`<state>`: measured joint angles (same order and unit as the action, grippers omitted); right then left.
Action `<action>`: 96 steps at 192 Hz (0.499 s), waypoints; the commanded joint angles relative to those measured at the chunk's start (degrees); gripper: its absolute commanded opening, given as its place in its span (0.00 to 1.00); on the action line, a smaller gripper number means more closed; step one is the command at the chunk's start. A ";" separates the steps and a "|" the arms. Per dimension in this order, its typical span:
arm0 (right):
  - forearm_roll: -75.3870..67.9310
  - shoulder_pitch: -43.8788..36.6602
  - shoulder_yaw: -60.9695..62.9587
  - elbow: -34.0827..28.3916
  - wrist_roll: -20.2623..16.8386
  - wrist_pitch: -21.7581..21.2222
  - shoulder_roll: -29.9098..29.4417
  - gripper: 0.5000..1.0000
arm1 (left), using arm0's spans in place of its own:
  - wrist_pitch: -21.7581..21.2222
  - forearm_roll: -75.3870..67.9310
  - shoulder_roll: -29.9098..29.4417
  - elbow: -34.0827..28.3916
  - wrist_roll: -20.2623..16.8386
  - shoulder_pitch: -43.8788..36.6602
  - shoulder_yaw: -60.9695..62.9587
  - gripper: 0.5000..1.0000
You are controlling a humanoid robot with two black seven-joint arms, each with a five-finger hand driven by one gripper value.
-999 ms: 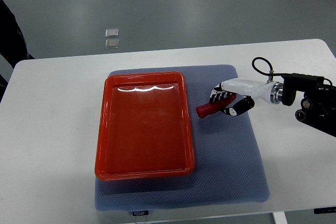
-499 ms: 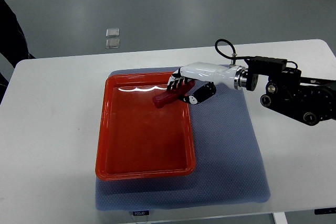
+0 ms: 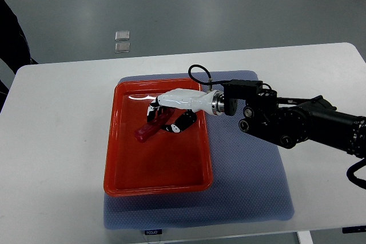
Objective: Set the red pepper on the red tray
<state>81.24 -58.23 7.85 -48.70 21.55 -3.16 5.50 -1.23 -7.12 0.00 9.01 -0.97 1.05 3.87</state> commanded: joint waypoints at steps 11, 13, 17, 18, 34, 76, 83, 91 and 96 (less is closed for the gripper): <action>-1.88 0.05 0.41 0.10 0.07 0.09 0.30 0.83 | 0.00 0.00 0.00 -0.04 0.01 0.00 0.00 1.00; -2.05 0.05 0.68 0.10 0.07 0.09 0.39 0.83 | 0.00 0.00 0.00 -0.04 0.01 0.00 0.00 1.00; -2.58 0.14 0.85 0.10 0.07 0.08 0.65 0.83 | 0.00 0.00 0.00 -0.04 0.01 0.00 0.00 1.00; -2.58 0.14 0.85 0.10 0.07 0.09 0.66 0.83 | 0.00 0.00 0.00 -0.04 0.01 0.00 0.00 1.00; -4.60 0.31 2.26 0.10 0.07 0.09 1.45 0.83 | 0.00 0.00 0.00 0.05 0.01 0.00 0.00 1.00; -24.55 4.45 11.49 0.10 -0.37 -0.97 5.58 0.83 | 0.00 0.00 0.00 -0.04 0.01 0.00 0.00 1.00; -29.02 5.15 12.54 0.10 -1.86 -1.58 6.54 0.83 | 0.00 0.00 0.00 0.04 0.01 0.00 0.00 1.00; -32.20 5.50 13.51 0.10 -3.54 -2.20 7.16 0.83 | 0.00 0.00 0.00 -0.04 0.01 0.00 0.00 1.00; -35.35 6.11 14.74 0.18 -5.38 -3.07 7.77 0.83 | 0.00 0.00 0.00 -0.04 0.01 0.00 0.00 1.00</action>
<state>56.07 -53.81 19.33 -48.59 20.36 -4.45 11.31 -1.23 -7.12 0.00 9.01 -0.95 1.05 3.87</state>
